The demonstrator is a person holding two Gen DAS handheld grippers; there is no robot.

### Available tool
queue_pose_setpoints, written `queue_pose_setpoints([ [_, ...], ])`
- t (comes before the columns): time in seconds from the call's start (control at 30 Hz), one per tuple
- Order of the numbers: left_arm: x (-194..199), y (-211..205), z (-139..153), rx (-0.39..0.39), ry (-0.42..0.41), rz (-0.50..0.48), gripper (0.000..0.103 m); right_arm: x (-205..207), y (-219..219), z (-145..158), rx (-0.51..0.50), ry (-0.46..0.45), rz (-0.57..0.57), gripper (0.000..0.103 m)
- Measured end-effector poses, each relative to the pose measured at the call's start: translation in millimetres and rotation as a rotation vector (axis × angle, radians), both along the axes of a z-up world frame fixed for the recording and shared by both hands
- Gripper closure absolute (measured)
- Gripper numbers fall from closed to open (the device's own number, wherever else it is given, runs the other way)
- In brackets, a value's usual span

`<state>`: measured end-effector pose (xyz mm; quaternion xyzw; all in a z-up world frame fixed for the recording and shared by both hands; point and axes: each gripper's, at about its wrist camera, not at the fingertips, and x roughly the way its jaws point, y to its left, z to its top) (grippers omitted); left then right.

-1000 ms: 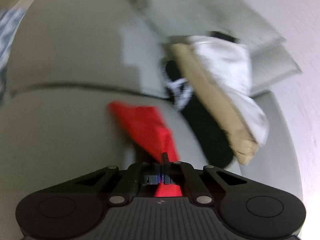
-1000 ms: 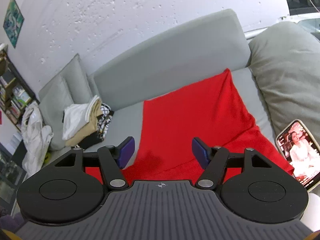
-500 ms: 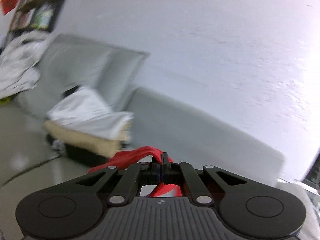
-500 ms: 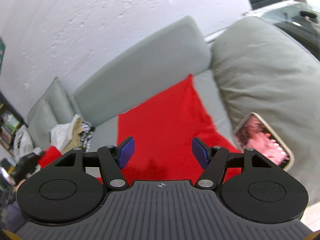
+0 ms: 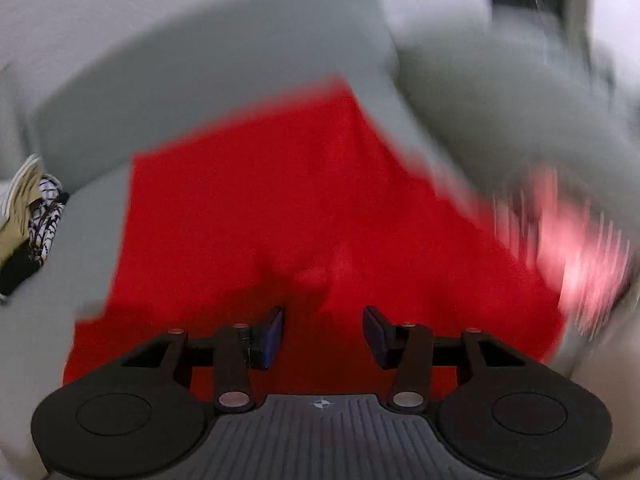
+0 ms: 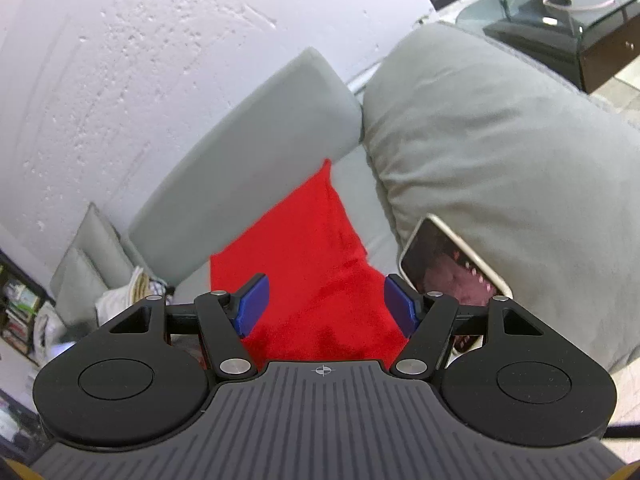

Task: Fold clothes
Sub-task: 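Lay the held shirt edge over the folded shirt with the left tool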

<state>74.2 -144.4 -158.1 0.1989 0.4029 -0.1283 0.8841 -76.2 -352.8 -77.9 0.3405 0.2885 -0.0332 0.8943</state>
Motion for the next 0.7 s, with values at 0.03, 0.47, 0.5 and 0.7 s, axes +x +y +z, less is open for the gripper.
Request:
queue_pose_setpoints([
  [0.03, -11, -6, -7, 0.050, -0.018, -0.036, 0.057, 1, 1, -3, -0.004, 0.013, 0.010, 0.033],
  [0.47, -49, 90, 38, -0.172, -0.006, -0.050, 0.031, 64, 61, -30, -0.105, 0.109, 0.239, 0.044],
  [0.5, -46, 110, 38, -0.238, -0.007, 0.020, 0.036, 71, 73, -30, -0.134, 0.111, 0.280, 0.045],
  [0.7, 2, 199, 13, -0.425, 0.027, 0.414, 0.092, 123, 146, -40, -0.183, 0.088, 0.463, 0.047],
])
